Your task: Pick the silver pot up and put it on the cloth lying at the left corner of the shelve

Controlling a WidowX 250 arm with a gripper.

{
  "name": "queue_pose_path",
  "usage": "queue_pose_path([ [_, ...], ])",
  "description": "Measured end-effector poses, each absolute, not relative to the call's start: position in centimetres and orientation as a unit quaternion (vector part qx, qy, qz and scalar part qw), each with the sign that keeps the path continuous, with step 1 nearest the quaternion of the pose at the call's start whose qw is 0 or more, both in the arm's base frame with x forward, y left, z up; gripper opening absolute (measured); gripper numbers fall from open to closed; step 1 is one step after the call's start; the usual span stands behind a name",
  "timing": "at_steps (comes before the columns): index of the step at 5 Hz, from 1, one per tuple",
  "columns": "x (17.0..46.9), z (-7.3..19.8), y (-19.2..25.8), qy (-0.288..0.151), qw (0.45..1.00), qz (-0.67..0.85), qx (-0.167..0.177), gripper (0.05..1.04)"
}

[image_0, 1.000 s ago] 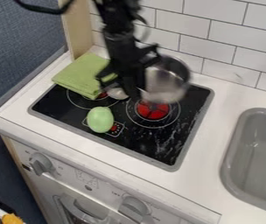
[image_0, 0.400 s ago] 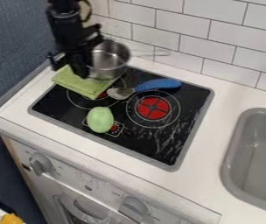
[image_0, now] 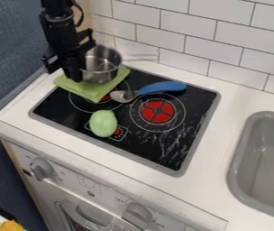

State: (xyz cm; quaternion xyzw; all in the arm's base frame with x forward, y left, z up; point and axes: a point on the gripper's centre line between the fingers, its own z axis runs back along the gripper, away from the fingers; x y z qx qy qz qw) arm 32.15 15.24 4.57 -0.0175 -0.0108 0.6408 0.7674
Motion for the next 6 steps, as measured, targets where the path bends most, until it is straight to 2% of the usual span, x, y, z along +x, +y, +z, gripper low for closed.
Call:
queue_pose_path([
  [1,32.1,3.3,15.7,0.006,0.768,0.641,0.0,0.077],
  [3,32.4,3.3,16.4,0.014,0.77,0.638,0.015,0.109],
  [4,31.9,3.6,16.5,0.027,0.767,0.64,0.032,0.288],
  [6,32.2,4.9,15.9,0.015,0.796,0.601,0.076,0.861],
])
